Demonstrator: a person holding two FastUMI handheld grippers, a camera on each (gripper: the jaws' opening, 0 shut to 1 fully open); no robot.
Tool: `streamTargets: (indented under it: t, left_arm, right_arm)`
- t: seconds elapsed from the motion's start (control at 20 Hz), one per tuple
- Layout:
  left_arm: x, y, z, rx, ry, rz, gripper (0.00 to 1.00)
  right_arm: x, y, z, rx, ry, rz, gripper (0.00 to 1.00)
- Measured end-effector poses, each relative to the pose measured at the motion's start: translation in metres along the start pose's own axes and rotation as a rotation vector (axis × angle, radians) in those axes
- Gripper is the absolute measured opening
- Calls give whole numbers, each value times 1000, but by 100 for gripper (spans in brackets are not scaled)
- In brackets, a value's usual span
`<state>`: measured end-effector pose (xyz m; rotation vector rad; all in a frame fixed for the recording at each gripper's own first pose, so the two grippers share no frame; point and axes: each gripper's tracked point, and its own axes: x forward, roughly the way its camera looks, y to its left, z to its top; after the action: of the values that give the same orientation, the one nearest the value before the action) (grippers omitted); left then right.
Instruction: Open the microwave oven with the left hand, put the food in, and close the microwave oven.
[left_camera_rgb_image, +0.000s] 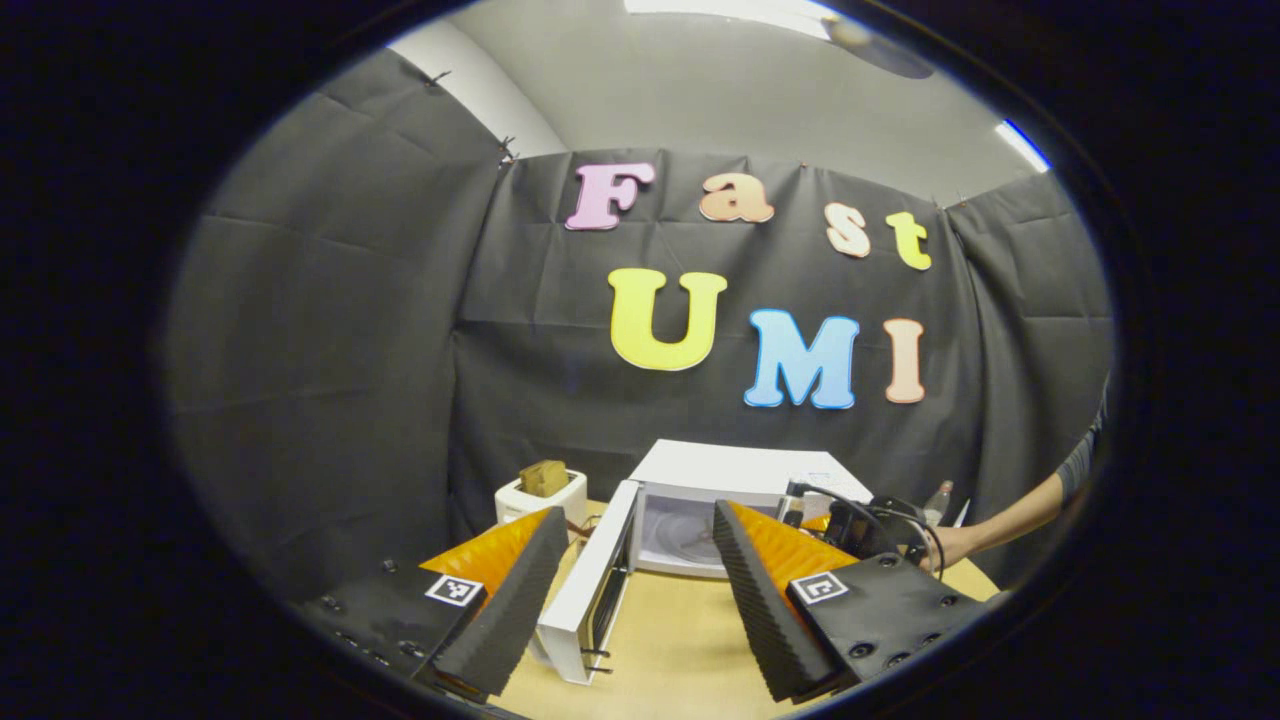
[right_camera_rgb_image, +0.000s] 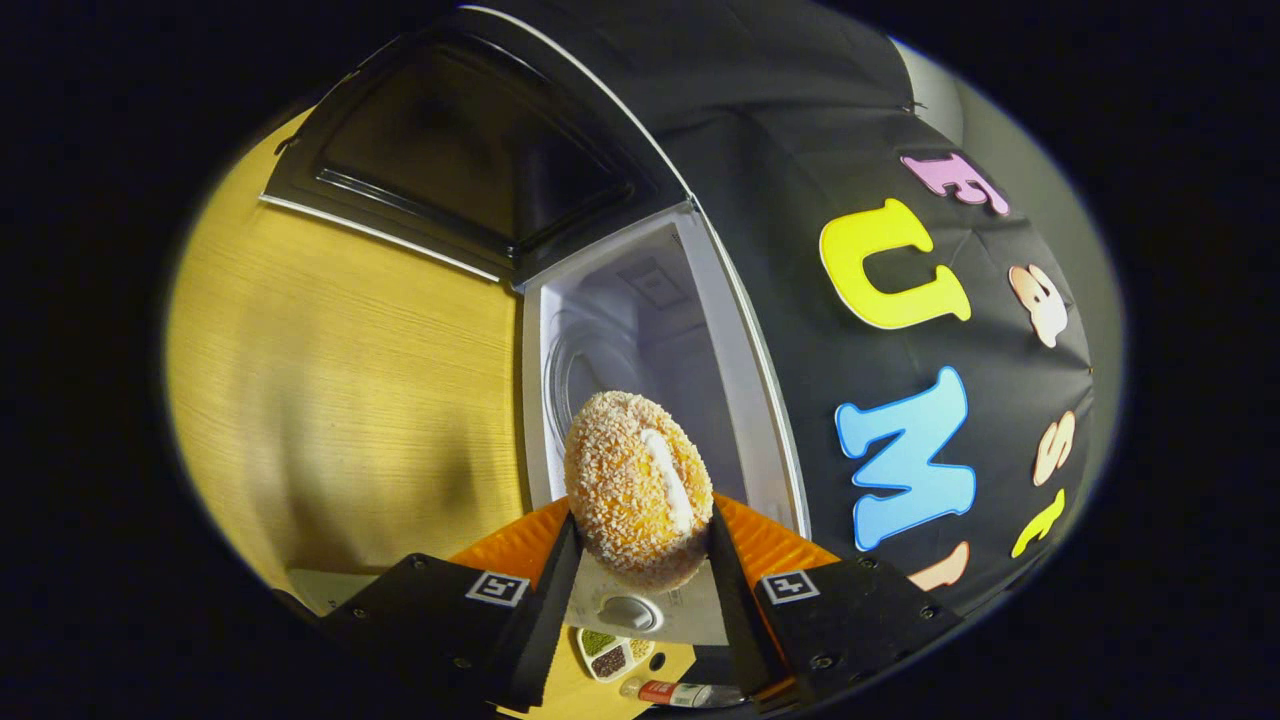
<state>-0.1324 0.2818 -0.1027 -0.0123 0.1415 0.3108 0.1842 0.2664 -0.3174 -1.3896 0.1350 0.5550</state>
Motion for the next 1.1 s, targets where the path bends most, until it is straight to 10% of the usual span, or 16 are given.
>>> streamTargets:
  t: [1.1]
  left_arm:
    - [-6,72,-24,-41,68,115,96]
  right_arm:
    - [151,6,25,-30,140,-64,74]
